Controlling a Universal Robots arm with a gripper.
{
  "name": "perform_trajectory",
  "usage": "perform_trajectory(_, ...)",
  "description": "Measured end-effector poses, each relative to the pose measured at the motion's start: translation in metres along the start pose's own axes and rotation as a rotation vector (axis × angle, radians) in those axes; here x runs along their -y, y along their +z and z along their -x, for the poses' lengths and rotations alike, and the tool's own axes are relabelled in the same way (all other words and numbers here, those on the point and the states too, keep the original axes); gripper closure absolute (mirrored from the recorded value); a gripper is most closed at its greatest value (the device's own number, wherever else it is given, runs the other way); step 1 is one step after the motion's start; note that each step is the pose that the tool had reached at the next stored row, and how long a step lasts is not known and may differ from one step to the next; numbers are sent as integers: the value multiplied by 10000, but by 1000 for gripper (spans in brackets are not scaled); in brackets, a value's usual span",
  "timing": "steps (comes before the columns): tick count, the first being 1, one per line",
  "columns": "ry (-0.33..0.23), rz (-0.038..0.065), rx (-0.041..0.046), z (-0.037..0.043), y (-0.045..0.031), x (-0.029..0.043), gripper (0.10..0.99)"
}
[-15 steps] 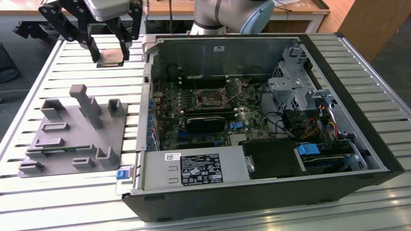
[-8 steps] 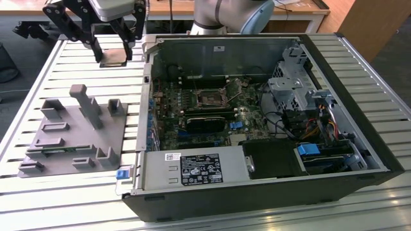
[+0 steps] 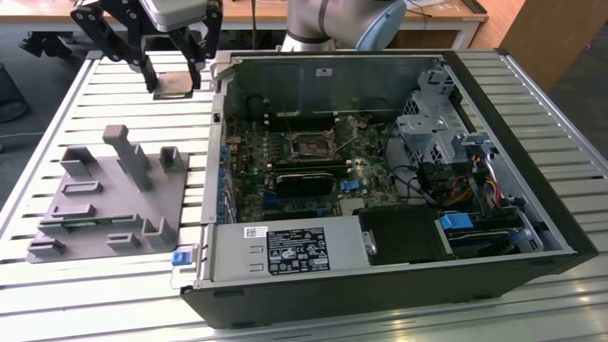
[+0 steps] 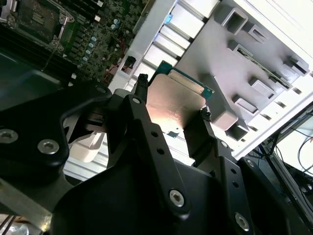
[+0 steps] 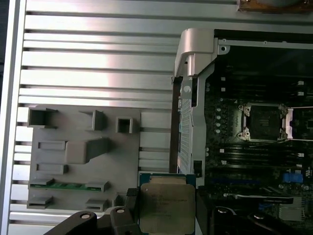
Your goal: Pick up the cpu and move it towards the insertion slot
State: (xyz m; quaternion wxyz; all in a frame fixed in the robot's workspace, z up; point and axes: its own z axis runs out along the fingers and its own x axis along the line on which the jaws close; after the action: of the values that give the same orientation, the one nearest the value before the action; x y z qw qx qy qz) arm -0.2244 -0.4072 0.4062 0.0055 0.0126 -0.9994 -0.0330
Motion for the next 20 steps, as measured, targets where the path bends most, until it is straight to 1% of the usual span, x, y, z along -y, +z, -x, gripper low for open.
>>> perform_trajectory(7,-2,0,-1,72,0,2,541)
perform_trajectory(17,-4,0,0,276,-1,7,541)
perform_trajectory(20,-4,0,0,324,-1,1,541)
